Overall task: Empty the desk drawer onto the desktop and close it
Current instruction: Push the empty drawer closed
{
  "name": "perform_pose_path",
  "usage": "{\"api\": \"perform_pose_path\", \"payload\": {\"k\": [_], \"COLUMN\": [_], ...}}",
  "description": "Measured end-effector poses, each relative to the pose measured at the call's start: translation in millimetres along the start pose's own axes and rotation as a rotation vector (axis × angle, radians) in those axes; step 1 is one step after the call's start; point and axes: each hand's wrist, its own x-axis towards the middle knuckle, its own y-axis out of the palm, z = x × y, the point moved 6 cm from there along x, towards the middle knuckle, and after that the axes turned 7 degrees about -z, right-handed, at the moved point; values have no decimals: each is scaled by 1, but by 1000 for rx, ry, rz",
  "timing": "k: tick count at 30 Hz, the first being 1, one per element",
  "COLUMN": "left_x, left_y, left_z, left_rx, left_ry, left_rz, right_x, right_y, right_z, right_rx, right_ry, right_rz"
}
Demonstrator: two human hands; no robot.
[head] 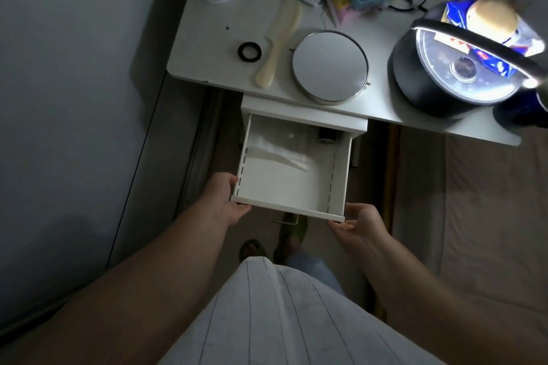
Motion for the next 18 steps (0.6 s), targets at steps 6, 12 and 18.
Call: {"api": "perform_pose_path", "payload": {"k": [6,12,18], "left_x": [1,-3,-5], "left_y": [22,59,90], "left_z": [-17,-44,-72], "left_rx": [-9,-1,-75], "left_ry": [1,47,64], "left_rz": [35,-16,-50], "right_x": [-3,15,39], "right_y": [24,53,81], "right_z": [23,62,94], "right_rx": [-47,-83,-127], "right_ry": [-28,-35,-14], "right_rz": [18,-2,-5]}}
